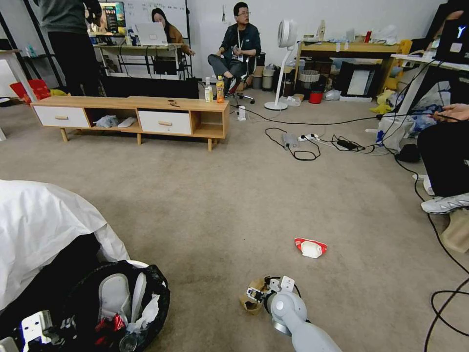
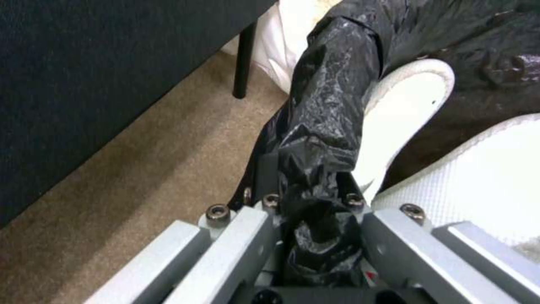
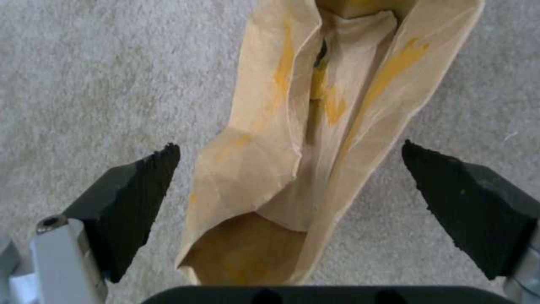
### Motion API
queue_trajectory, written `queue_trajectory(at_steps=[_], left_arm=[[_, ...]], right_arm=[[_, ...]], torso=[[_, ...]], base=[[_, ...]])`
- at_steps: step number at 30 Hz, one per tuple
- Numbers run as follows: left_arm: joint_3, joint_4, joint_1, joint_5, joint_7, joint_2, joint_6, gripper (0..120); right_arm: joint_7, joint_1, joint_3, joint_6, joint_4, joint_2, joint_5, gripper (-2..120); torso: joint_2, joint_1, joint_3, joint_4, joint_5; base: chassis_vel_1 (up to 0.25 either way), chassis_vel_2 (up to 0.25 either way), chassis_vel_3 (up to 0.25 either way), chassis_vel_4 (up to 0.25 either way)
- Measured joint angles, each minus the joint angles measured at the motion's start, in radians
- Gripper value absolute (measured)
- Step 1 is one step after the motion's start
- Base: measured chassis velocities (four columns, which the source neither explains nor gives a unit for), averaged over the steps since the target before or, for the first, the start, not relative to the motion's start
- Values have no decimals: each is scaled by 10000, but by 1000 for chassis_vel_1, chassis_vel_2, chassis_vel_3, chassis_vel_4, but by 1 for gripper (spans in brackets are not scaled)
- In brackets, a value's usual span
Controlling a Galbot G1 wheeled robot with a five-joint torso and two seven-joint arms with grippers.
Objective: Pick up the trash bin and place the garbage on the floor into it.
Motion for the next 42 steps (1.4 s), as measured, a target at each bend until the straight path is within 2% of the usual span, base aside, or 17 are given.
queue_trajectory(at_steps=[36,42], left_arm=[[57,-4,73,15,2,4,-38,1],[58,21,52,18,4,0,-46,1]], right_arm=[[-875,440,-26,344,-1780,498,-874,99],[-983,519,-11,394,-1997,587,-1051,90]], torso=[[0,0,0,0,0],[2,-2,-2,-6,-4]], base=[[0,0,0,0],[0,0,0,0]])
